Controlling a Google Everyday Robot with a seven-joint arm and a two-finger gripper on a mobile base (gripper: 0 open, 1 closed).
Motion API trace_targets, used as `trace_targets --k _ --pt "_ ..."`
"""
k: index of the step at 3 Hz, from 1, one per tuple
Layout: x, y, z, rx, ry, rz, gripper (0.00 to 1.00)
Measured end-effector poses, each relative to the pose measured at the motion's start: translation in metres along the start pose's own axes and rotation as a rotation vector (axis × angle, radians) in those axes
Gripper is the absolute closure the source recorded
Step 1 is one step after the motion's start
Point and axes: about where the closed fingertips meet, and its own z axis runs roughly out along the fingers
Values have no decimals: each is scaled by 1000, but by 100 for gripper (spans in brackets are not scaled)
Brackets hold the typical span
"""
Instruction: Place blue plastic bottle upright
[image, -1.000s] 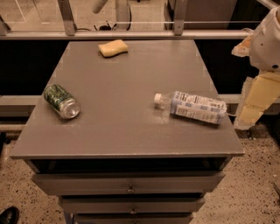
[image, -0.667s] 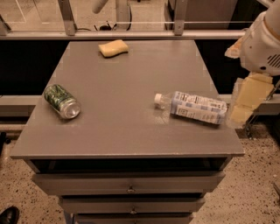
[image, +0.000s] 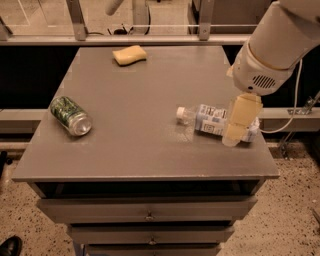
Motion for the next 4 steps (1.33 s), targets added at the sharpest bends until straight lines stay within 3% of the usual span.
trace_targets --k 1,2,4 --pt "-18 -3 45 3 -50 -28 0" --pt "-23 -8 62 12 -76 -40 0" --pt "-29 -34 89 -18 -48 -39 0"
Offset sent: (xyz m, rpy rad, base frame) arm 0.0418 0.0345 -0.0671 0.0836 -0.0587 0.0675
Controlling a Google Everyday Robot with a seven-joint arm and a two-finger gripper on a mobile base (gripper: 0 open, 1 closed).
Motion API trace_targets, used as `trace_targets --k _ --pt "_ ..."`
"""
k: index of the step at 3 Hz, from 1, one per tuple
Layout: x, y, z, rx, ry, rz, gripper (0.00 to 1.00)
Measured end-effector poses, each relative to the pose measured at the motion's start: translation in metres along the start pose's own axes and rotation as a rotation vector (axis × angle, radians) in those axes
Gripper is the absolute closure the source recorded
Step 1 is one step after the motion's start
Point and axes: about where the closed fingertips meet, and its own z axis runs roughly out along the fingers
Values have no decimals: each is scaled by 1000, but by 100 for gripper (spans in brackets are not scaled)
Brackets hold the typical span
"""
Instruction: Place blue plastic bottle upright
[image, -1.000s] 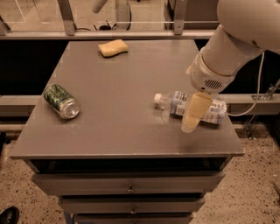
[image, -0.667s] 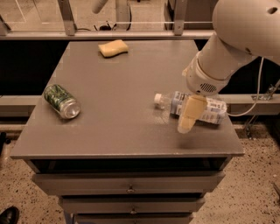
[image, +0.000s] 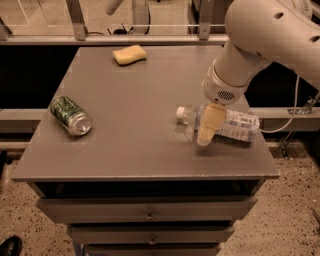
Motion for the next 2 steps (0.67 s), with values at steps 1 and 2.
trace_targets --k 1,2 --pt "3 -3 8 -22 38 5 14" --pt "7 -5 12 -36 68 15 39"
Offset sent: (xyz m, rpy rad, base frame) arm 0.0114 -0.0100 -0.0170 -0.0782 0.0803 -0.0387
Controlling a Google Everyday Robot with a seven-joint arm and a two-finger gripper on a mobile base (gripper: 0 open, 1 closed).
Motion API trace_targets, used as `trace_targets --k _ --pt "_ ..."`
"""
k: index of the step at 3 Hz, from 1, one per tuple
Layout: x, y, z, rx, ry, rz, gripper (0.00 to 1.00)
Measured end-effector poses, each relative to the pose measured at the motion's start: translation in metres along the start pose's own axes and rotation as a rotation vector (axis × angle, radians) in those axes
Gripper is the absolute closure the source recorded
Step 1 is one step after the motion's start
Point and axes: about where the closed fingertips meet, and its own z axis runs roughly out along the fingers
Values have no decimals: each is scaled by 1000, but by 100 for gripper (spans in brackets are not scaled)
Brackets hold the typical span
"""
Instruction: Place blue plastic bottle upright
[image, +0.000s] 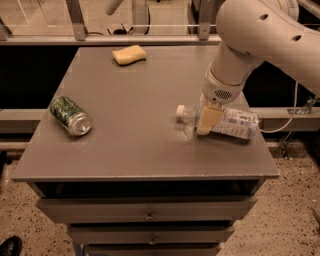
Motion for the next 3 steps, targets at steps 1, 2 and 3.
trace_targets --k 1,2,3 --pt "-4 -4 -7 6 1 0 70" --pt "-28 -12 -39 20 -128 -15 99" --pt "-51 -17 -77 17 -314 -34 100"
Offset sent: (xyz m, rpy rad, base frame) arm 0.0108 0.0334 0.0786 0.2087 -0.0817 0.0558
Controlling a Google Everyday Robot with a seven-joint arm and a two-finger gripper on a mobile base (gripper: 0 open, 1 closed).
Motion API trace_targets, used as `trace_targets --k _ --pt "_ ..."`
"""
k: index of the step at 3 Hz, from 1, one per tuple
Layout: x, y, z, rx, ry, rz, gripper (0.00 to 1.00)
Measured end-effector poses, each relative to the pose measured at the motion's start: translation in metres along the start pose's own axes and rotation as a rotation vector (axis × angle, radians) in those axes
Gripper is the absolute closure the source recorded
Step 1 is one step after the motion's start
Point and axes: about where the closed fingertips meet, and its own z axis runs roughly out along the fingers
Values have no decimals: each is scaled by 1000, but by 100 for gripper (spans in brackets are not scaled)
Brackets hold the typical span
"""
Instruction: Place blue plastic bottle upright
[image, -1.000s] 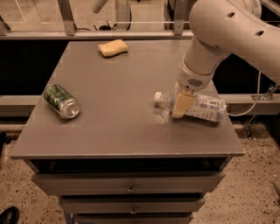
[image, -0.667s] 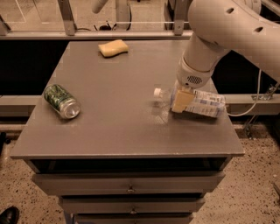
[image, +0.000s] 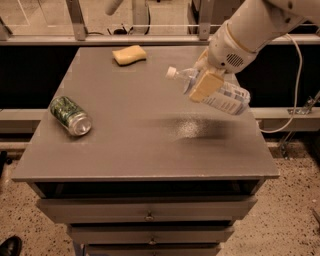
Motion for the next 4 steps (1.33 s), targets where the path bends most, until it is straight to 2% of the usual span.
trace_targets --k 1,2,3,4 --pt "-24 -12 -25 -18 -323 1 100" --pt "-42 -5 -37 -53 -702 21 100" --pt "-58 2 -51 -74 -948 36 100" --pt "-59 6 -55 -87 -1119 59 100"
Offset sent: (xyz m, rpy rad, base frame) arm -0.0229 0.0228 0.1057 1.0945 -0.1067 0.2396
